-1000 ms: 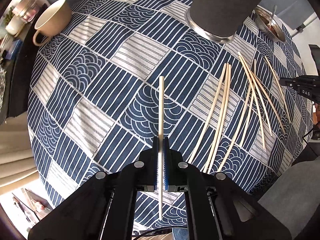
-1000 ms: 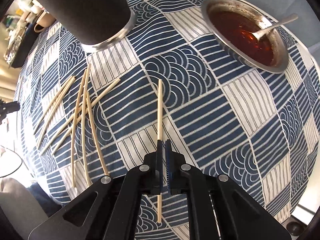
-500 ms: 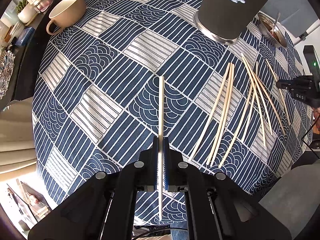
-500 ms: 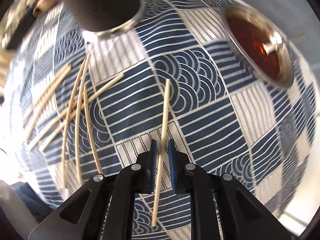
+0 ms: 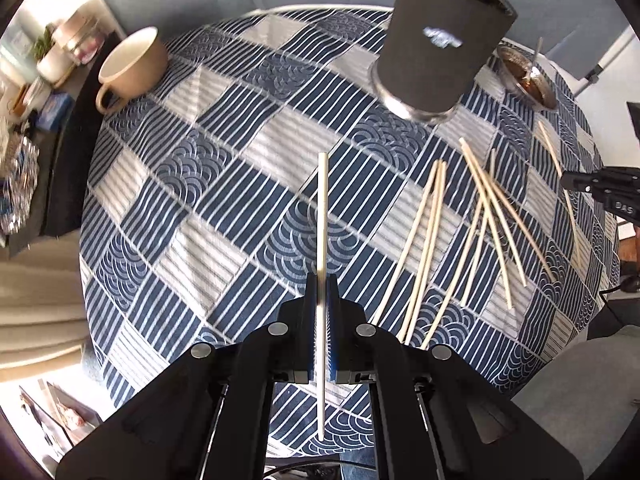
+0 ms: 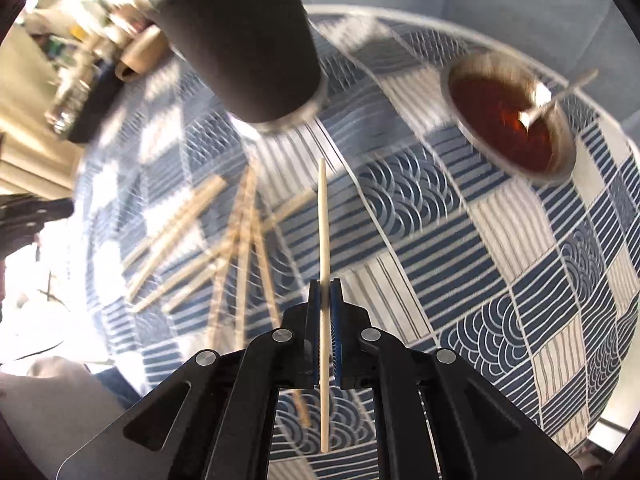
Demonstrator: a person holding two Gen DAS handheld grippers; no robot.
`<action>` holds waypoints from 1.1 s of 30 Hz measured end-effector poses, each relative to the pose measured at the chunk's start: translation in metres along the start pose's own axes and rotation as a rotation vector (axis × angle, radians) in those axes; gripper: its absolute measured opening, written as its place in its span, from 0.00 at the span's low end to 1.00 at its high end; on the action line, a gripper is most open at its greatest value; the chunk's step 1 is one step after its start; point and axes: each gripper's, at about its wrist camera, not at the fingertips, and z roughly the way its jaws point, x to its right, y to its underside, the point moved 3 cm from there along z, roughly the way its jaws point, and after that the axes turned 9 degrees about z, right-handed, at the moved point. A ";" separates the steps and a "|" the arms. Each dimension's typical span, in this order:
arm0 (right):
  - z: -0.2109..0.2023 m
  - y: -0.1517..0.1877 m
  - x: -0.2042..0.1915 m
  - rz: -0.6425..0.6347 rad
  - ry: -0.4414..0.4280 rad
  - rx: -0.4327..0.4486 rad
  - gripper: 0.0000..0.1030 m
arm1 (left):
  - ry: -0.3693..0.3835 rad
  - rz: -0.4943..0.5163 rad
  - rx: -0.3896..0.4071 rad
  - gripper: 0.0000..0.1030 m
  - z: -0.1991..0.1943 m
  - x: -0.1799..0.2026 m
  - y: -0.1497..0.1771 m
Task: Organize utensils
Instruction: 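Lift the chopstick in the left tool while the right tool lifts its chopstick, then carry both chopsticks over the black holder and open both tools to drop them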
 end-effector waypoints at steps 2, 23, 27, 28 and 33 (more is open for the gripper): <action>-0.020 -0.007 -0.002 -0.020 -0.027 0.037 0.04 | -0.030 0.032 0.010 0.04 -0.005 0.003 -0.009; -0.116 -0.117 -0.040 -0.137 -0.114 0.377 0.04 | -0.097 0.114 0.286 0.04 -0.080 0.018 -0.147; -0.123 -0.139 -0.044 -0.135 -0.126 0.421 0.04 | -0.089 0.113 0.322 0.04 -0.089 0.017 -0.170; -0.125 -0.145 -0.045 -0.136 -0.125 0.430 0.05 | -0.082 0.112 0.331 0.04 -0.091 0.017 -0.177; -0.129 -0.168 -0.052 -0.149 -0.140 0.456 0.05 | -0.048 0.113 0.362 0.04 -0.097 0.019 -0.203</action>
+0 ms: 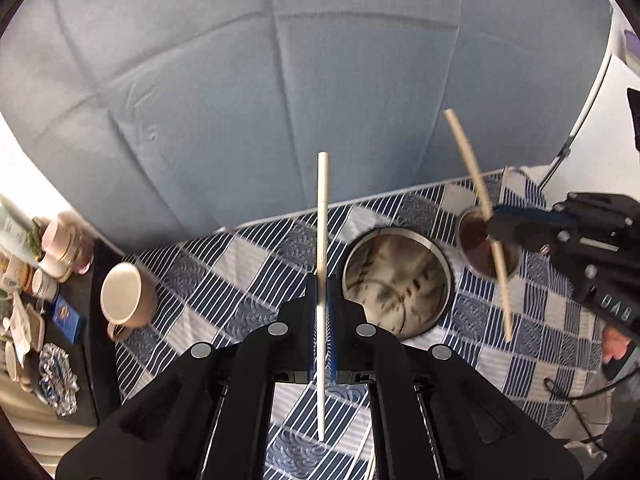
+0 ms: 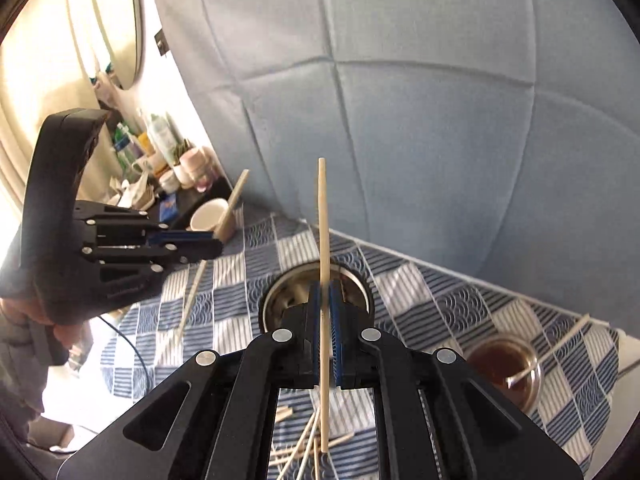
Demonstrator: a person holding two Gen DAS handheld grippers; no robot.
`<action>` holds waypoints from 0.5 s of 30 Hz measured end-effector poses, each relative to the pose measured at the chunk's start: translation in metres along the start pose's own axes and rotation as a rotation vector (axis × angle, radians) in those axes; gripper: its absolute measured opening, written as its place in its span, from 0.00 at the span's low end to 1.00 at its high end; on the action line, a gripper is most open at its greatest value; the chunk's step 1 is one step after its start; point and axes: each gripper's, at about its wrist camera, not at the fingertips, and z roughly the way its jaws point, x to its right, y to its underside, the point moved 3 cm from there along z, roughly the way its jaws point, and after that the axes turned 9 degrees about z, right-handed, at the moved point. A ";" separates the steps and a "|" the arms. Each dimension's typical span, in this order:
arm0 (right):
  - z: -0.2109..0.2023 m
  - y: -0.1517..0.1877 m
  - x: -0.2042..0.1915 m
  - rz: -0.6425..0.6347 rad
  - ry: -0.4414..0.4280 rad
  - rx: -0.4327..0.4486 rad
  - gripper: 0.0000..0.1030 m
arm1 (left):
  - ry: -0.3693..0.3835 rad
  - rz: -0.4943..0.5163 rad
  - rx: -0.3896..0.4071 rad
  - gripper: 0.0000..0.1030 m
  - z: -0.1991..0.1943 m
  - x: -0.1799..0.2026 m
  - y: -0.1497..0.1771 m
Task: Organize utensils
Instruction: 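Carry both chopsticks over the black holder and open both tools to drop them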
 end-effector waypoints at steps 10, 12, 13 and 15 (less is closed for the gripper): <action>0.013 -0.037 0.000 -0.011 -0.100 0.146 0.05 | 0.060 -0.040 0.061 0.05 0.022 -0.007 -0.043; 0.016 -0.040 0.002 -0.007 -0.112 0.169 0.05 | 0.074 -0.059 0.064 0.05 0.028 -0.009 -0.047; 0.019 -0.042 0.006 0.003 -0.121 0.181 0.05 | 0.082 -0.063 0.071 0.05 0.031 -0.010 -0.049; 0.023 -0.044 0.011 0.022 -0.133 0.202 0.05 | 0.110 -0.077 0.100 0.05 0.035 -0.011 -0.052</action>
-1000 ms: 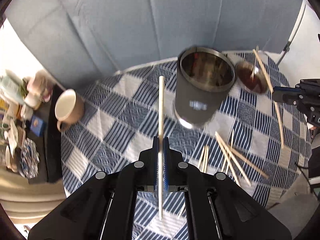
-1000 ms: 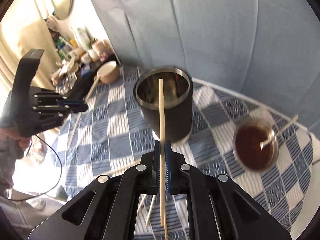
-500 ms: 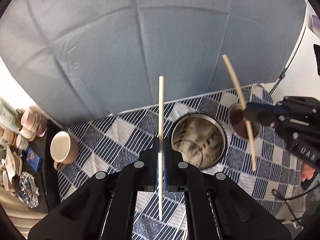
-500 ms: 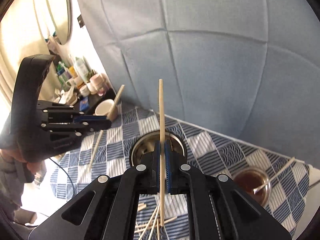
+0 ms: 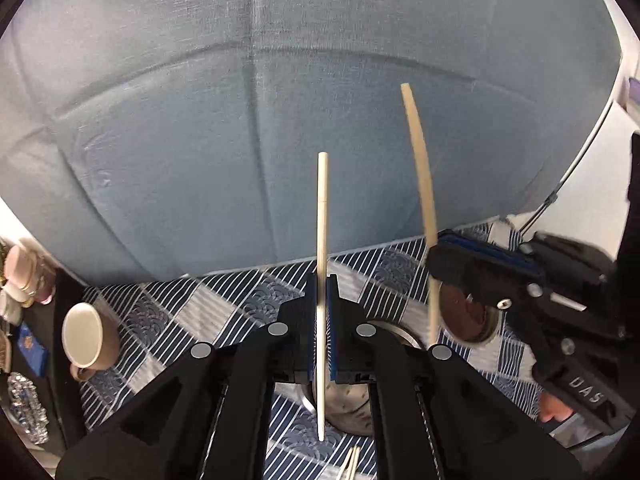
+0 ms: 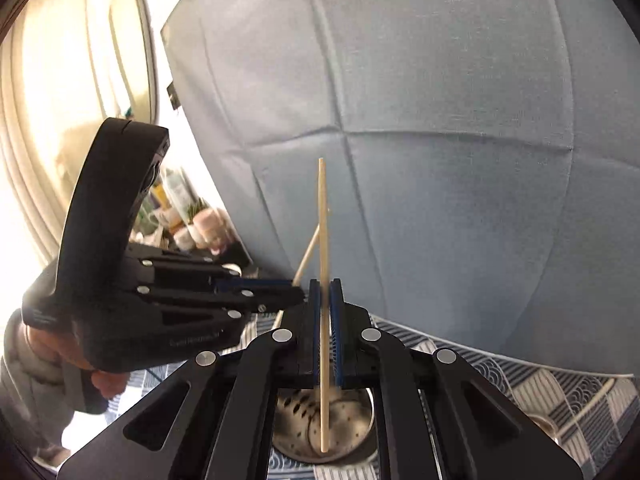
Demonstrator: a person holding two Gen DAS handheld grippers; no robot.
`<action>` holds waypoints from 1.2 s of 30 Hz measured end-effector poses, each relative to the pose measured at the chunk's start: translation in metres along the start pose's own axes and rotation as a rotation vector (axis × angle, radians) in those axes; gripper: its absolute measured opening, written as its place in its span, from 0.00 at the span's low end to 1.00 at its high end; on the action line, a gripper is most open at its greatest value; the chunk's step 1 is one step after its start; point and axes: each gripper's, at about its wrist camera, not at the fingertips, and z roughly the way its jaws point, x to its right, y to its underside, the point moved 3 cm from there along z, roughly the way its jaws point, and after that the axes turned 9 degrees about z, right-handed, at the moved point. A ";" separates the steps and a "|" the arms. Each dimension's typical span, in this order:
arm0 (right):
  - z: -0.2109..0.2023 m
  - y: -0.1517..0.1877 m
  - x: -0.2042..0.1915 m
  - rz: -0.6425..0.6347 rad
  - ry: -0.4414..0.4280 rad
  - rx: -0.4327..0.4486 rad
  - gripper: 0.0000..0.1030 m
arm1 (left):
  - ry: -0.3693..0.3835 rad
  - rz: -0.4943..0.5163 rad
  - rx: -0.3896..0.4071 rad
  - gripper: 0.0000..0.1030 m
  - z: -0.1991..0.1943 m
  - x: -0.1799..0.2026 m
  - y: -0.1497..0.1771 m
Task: Organize utensils
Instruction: 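Carry both chopsticks over the black holder and open both tools to drop them, then move both open tools back down toward the remaining chopsticks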
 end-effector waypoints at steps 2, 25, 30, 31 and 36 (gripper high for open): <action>0.004 0.001 0.006 0.017 -0.019 0.010 0.05 | 0.028 -0.019 0.023 0.05 0.004 -0.002 -0.004; 0.030 0.062 0.026 0.069 0.038 -0.087 0.08 | 0.117 -0.097 0.075 0.08 0.015 0.001 0.057; 0.015 0.063 0.018 0.042 0.057 -0.079 0.09 | 0.088 -0.091 0.091 0.23 -0.002 -0.006 0.060; 0.013 0.064 0.016 0.037 0.062 -0.077 0.14 | 0.089 -0.089 0.088 0.26 -0.004 -0.006 0.061; -0.001 0.068 0.005 0.011 0.073 -0.064 0.31 | 0.065 -0.072 0.079 0.35 -0.019 -0.010 0.068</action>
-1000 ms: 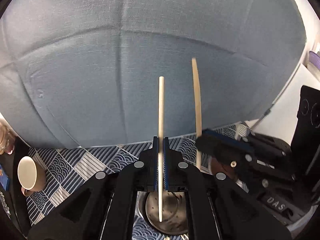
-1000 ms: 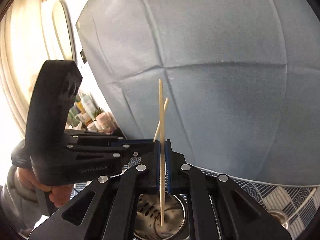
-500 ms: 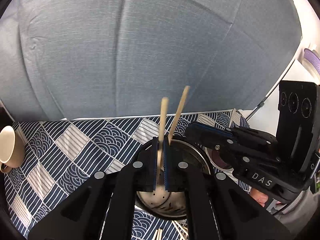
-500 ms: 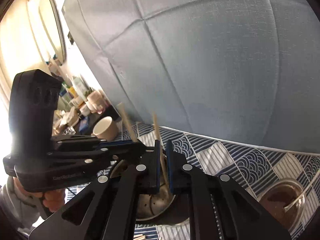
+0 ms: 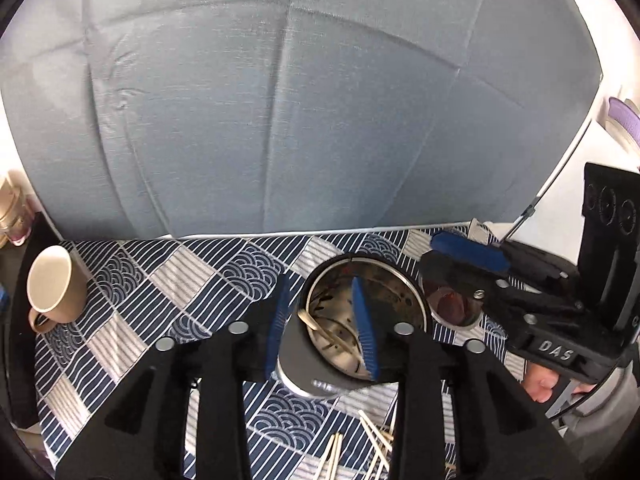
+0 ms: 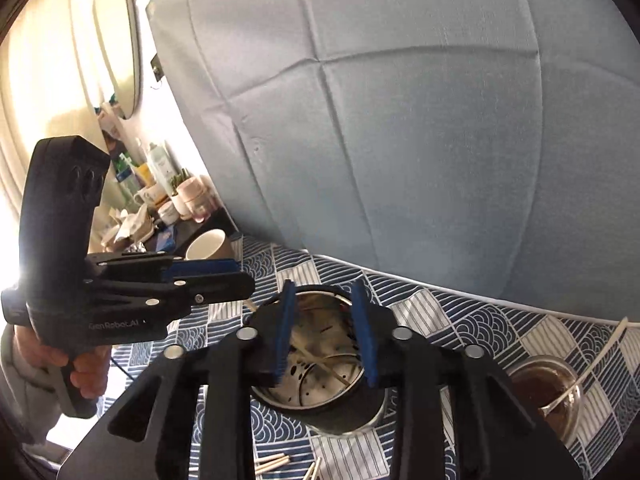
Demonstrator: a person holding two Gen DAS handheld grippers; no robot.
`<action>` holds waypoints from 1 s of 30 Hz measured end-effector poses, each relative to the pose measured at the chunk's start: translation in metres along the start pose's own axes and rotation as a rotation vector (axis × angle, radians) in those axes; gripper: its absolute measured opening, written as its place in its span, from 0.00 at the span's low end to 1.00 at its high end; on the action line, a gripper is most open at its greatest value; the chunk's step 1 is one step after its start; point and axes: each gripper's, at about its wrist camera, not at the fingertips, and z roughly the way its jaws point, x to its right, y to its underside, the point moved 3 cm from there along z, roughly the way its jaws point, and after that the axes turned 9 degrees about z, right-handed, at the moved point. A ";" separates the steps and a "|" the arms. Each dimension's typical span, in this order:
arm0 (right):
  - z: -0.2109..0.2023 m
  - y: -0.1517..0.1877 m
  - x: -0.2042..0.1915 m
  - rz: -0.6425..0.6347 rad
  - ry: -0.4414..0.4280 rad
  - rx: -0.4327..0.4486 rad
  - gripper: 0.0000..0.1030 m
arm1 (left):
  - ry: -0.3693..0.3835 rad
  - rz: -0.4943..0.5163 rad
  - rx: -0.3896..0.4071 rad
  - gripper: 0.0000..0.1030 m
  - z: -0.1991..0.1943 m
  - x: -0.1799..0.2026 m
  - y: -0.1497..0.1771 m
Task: Organize utensils
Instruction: 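Move both open tools back down toward the remaining chopsticks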
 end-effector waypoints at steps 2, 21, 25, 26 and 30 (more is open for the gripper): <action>-0.005 0.002 -0.003 -0.009 0.011 0.004 0.39 | -0.011 0.006 -0.004 0.40 -0.006 -0.002 0.003; -0.032 0.103 0.017 0.030 0.100 -0.162 0.56 | -0.043 0.079 -0.269 0.61 0.018 0.002 0.128; -0.025 0.138 0.024 0.028 0.153 -0.243 0.56 | -0.057 0.115 -0.353 0.61 0.031 0.012 0.167; -0.024 0.149 0.027 0.038 0.158 -0.273 0.56 | -0.056 0.117 -0.376 0.61 0.034 0.014 0.177; -0.018 0.188 0.035 0.061 0.197 -0.382 0.55 | -0.083 0.146 -0.441 0.61 0.041 0.016 0.205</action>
